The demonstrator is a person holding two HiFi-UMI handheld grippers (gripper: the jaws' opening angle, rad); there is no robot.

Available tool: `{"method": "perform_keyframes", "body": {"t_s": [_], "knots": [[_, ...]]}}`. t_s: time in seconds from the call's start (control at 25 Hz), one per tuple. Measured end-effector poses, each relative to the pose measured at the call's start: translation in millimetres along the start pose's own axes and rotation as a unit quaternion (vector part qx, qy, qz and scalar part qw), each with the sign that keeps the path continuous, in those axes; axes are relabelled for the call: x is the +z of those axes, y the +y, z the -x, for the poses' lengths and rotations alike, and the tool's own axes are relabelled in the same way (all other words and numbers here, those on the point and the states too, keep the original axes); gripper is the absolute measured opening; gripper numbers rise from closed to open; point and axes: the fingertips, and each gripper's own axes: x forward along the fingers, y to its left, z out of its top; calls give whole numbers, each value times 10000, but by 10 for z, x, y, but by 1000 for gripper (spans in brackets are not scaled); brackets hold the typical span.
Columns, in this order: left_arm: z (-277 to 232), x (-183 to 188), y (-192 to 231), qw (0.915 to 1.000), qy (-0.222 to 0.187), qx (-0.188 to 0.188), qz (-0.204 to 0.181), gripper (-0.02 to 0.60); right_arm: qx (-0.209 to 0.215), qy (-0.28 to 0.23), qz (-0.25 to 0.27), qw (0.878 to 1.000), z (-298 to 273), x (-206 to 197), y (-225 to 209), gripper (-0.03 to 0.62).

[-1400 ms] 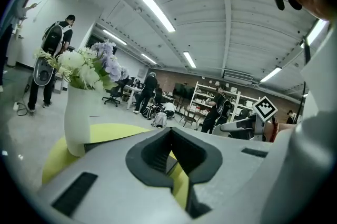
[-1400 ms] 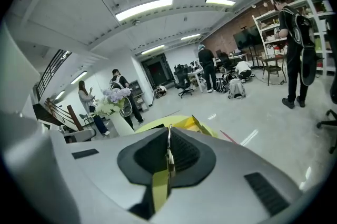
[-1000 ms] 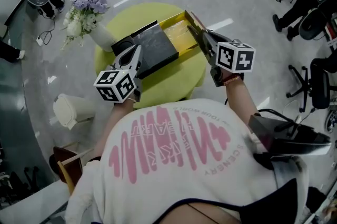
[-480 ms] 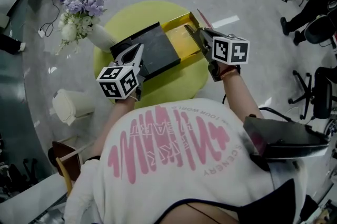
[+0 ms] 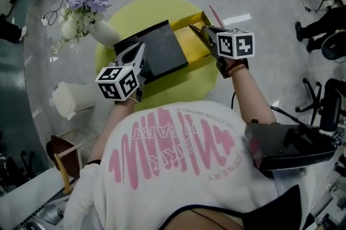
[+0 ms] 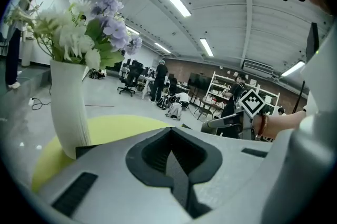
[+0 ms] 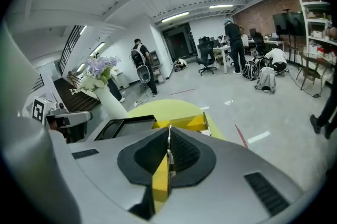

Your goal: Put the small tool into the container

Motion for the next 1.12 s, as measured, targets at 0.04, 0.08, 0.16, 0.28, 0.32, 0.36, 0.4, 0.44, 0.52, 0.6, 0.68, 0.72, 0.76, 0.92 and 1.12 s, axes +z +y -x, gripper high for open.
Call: {"method": "perform_keyframes", "body": {"t_s": [0.04,0.08,0.16,0.28,0.32,0.36,0.4,0.44,0.52,0.6,0.68,0.72,0.76,0.92,1.12], "knots": [[-6,-11,-3,10000,20,-1,-6,8,37,49,14,10000,-31,-7,-2,14],[-9,-18,-7,10000,29,-5,-12,8,73,92,35,9999,-63,-10,-2,14],[-6,-23,-6,10000,27,-1,-9,8,162,167,103,9997,-128,-5,15,14],[28,-7,17,10000,6,54,-7,8,320,295,232,9988,-213,-4,57,14],[41,2,24,10000,-2,68,-8,8,352,334,290,9984,-234,-3,63,14],[53,7,30,10000,-7,83,-8,8,370,374,351,9980,-255,-4,63,14],[67,4,37,10000,-7,99,-3,8,380,419,407,9976,-278,-9,58,14],[82,-8,44,9999,0,116,5,8,389,471,454,9971,-304,-18,52,14],[96,-40,64,9999,29,153,9,8,424,565,529,9961,-355,-27,37,14],[91,-80,95,9998,68,206,10,8,513,620,557,9952,-399,-24,41,14],[96,-130,126,9995,119,278,25,8,611,665,549,9944,-447,-38,48,14],[102,-149,138,9994,138,311,31,8,642,687,545,9941,-477,-45,46,14],[110,-162,148,9993,153,341,29,8,665,705,545,9938,-509,-49,43,14],[149,-207,190,9988,209,436,6,8,823,764,557,9921,-629,-81,71,14],[200,-242,227,9983,229,530,14,8,870,792,649,9909,-700,-132,85,14]]}}
